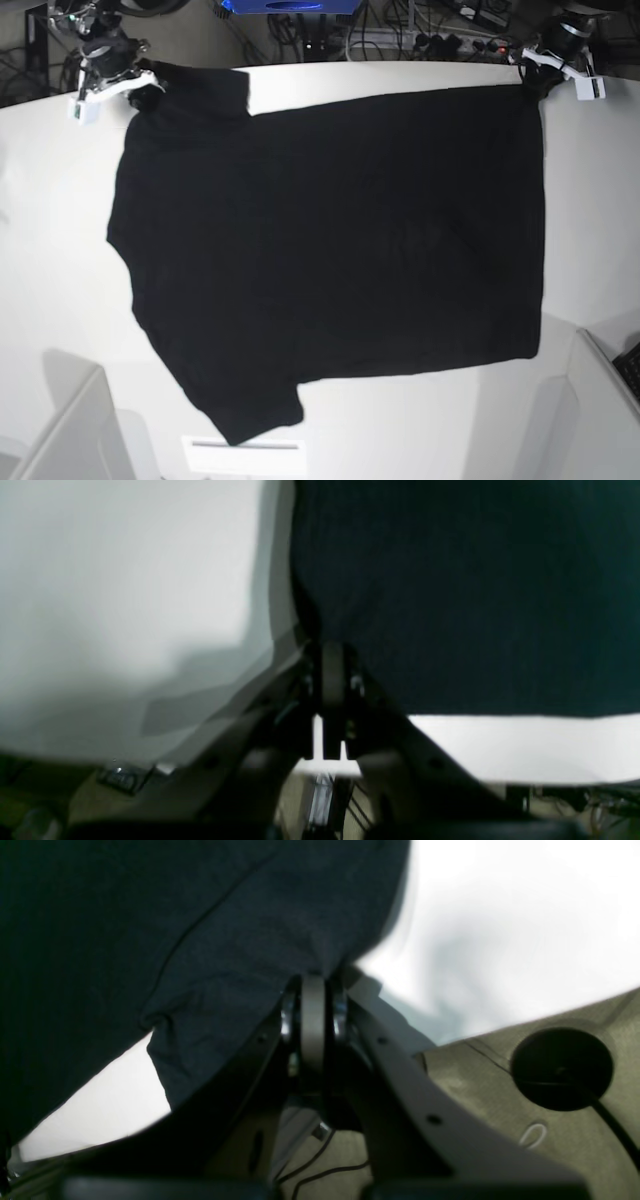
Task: Fold the T-shirt properly
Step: 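Pull the grasped shoulder edge taut between both grippers, then lift the shoulder edge and drag it toward the hem with both grippers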
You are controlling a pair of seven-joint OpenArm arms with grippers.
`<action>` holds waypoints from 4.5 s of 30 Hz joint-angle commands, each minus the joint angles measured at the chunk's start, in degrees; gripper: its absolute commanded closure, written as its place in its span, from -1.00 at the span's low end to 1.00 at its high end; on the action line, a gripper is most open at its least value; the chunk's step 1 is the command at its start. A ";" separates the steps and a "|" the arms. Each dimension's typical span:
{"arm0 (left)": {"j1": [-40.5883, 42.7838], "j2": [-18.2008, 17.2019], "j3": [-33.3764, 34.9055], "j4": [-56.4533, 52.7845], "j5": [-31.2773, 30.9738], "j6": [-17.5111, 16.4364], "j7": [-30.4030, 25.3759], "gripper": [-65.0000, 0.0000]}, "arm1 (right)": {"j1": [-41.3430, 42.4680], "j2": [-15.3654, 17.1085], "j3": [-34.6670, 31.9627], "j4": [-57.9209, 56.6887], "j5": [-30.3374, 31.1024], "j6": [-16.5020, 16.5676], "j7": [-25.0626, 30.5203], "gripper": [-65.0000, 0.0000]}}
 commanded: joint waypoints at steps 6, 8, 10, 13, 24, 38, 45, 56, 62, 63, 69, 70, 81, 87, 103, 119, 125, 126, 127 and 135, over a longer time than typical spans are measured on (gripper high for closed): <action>2.55 -0.53 -0.51 5.91 -0.88 -0.49 -1.07 1.00 | -0.71 -1.13 0.09 1.46 0.80 0.25 0.74 1.00; 2.90 -0.53 -0.51 7.58 -0.88 -0.49 -1.16 1.00 | -0.63 -1.22 0.00 1.46 0.80 0.25 0.74 1.00; 2.90 -0.53 -0.51 8.02 -0.88 -0.49 -1.16 1.00 | -0.45 -1.22 0.00 1.46 0.80 0.25 0.74 1.00; 2.64 -0.53 -0.51 7.76 -0.88 -0.49 -1.07 1.00 | 0.25 -1.22 0.00 2.34 0.80 0.25 0.74 1.00; 1.76 -0.44 -0.51 8.20 -1.06 -0.49 -0.98 1.00 | 2.80 -1.22 -0.17 6.04 0.80 0.25 0.21 1.00; -0.26 -0.53 -0.51 11.71 -1.23 5.57 -0.98 1.00 | 9.13 -0.87 -0.09 6.04 0.80 0.25 -4.80 1.00; -0.17 -0.44 -0.51 11.80 -1.23 5.57 -0.98 1.00 | 10.63 -0.95 -0.17 6.04 0.80 0.25 -5.94 1.00; 0.27 2.81 -7.36 18.48 -1.23 5.57 -0.81 1.00 | 14.32 -0.78 -0.17 5.86 0.71 0.25 -5.94 1.00; -0.26 2.81 -7.45 19.10 -0.97 5.66 -0.81 1.00 | 19.42 -0.78 -0.17 5.68 0.36 0.17 -9.99 1.00; -0.26 2.81 -7.45 19.10 -0.97 5.66 -0.81 1.00 | 20.38 -0.78 -0.09 5.68 0.36 0.17 -10.78 1.00; -0.52 2.81 -7.63 19.10 -0.97 5.92 -0.81 1.00 | 25.31 -0.78 -0.09 4.72 0.18 -0.01 -13.15 1.00; -1.23 2.81 -7.54 19.10 -0.97 6.98 -0.81 1.00 | 26.27 -0.78 -0.09 3.84 0.18 -0.01 -13.41 1.00; -8.61 2.73 -7.72 17.51 -0.88 13.84 3.94 1.00 | 32.16 -0.69 -0.17 -6.18 0.18 -0.10 -13.85 1.00; -12.39 2.90 -7.80 17.43 -0.79 14.71 9.65 1.00 | 34.01 -0.78 -0.17 -7.15 0.18 -0.10 -13.85 1.00; -18.72 4.04 -7.45 17.51 9.32 16.56 11.24 1.00 | 39.29 0.98 -4.31 -13.66 0.10 -0.19 -13.50 1.00; -27.51 4.22 -7.45 17.34 18.99 16.56 16.78 1.00 | 41.75 1.51 -7.47 -14.36 0.27 -7.39 -11.04 1.00; -29.53 4.13 -7.45 12.94 21.98 16.56 16.78 1.00 | 42.54 1.51 -7.47 -16.73 0.27 -7.48 -10.87 1.00; -29.97 4.13 -7.45 12.33 21.89 16.56 16.78 1.00 | 42.54 1.60 -7.47 -16.91 0.27 -7.48 -10.78 1.00; -30.15 4.13 -7.45 11.89 21.89 16.56 16.78 1.00 | 42.54 1.60 -7.47 -17.00 0.27 -7.48 -10.16 1.00; -32.08 3.87 -4.90 10.57 21.89 16.56 16.78 1.00 | 42.54 1.33 -7.47 -17.61 0.27 -7.48 -8.58 1.00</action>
